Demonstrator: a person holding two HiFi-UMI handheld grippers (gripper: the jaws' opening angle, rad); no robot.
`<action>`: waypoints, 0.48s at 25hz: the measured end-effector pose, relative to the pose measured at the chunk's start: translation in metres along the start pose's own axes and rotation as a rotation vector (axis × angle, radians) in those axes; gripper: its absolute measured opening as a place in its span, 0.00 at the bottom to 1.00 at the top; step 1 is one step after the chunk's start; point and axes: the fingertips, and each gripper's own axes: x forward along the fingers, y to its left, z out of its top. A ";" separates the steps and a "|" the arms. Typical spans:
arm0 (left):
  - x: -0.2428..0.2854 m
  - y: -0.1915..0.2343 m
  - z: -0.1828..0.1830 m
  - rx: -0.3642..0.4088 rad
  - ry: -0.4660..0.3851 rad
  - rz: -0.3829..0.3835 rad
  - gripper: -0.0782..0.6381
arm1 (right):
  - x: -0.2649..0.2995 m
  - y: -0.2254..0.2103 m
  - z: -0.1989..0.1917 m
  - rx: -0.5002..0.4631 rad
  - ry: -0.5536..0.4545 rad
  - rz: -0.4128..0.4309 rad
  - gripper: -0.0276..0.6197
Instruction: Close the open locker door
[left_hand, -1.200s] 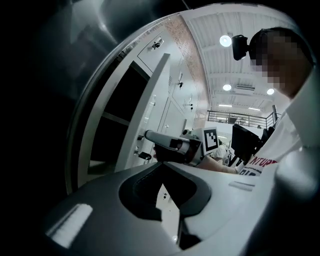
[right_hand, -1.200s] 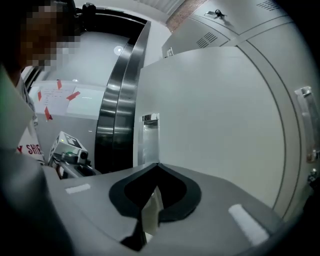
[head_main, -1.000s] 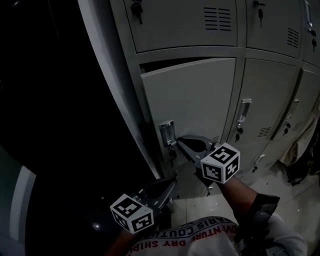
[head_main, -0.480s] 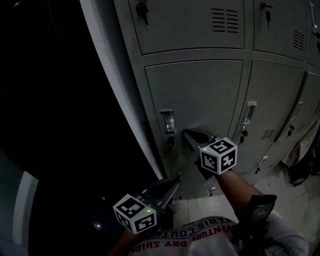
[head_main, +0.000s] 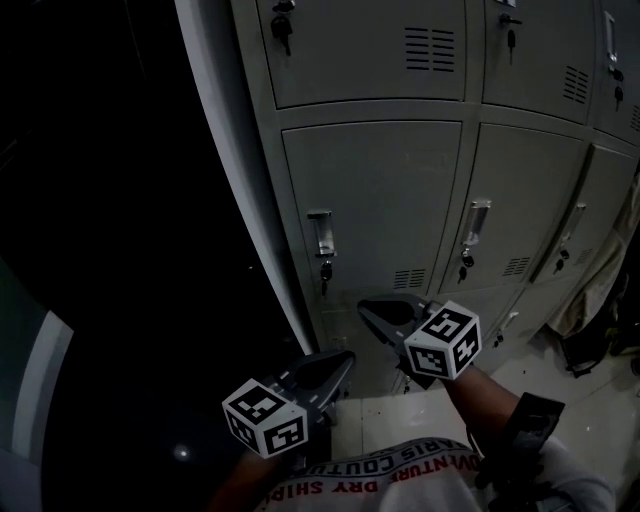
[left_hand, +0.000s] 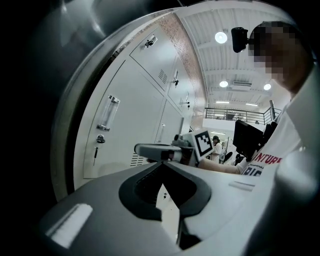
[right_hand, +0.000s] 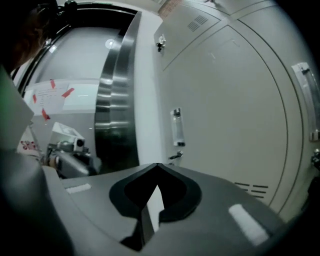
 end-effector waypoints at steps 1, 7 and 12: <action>0.002 -0.007 -0.001 0.003 0.000 -0.006 0.12 | -0.011 0.015 -0.008 -0.025 0.030 0.029 0.03; 0.004 -0.080 -0.024 0.029 0.013 -0.038 0.12 | -0.119 0.095 -0.050 0.011 0.080 0.116 0.03; -0.001 -0.183 -0.063 0.047 0.022 -0.072 0.12 | -0.239 0.149 -0.084 0.080 0.053 0.070 0.03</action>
